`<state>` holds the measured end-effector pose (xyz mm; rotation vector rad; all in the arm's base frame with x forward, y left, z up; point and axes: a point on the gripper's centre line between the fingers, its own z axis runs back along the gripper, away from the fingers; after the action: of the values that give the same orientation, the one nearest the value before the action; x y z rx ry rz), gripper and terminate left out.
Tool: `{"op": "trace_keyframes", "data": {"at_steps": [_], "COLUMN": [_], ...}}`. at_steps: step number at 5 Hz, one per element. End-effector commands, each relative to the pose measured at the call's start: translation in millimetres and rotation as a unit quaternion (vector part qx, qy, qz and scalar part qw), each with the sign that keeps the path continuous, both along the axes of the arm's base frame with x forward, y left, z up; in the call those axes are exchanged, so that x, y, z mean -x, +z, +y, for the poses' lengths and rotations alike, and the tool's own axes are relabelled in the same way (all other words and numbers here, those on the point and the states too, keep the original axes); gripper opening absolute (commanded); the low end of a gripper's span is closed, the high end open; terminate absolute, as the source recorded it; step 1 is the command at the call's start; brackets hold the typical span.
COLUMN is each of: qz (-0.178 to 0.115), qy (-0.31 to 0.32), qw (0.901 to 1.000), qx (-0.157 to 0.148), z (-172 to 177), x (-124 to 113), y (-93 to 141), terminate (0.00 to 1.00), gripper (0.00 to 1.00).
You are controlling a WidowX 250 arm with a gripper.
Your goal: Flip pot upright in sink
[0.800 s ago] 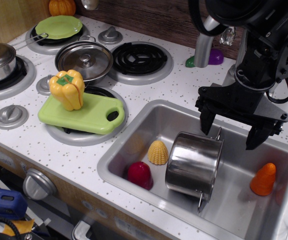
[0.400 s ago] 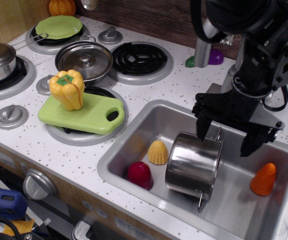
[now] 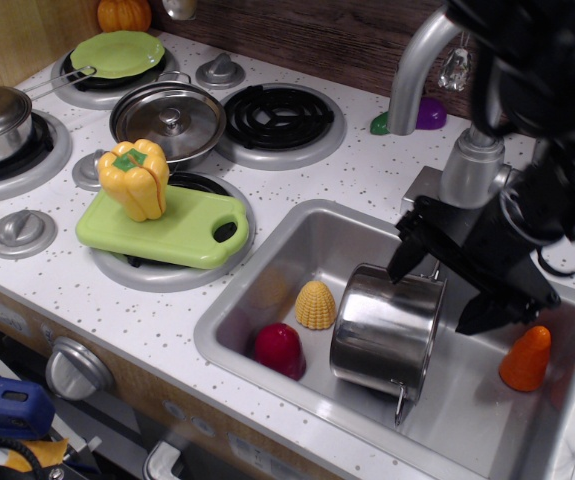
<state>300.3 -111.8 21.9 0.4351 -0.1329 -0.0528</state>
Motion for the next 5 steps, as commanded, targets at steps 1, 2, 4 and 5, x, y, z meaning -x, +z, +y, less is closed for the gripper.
{"op": "trace_keyframes", "data": {"at_steps": [1,2,4,5], "qz": [-0.035,-0.046,-0.042,-0.040], "qy": [-0.019,-0.033,-0.056,-0.055], "qw": [0.9992,0.9983,0.9972,0.9974], "qx": [-0.012,-0.016,-0.025,-0.023], "z": [1,8,30,32], "x": [-10,-11,-13,-14], "y": [-2,-16,-14,-10], "terminate": [0.00,0.00,0.00,0.00], "gripper": [1.00,1.00,0.00,0.00]}}
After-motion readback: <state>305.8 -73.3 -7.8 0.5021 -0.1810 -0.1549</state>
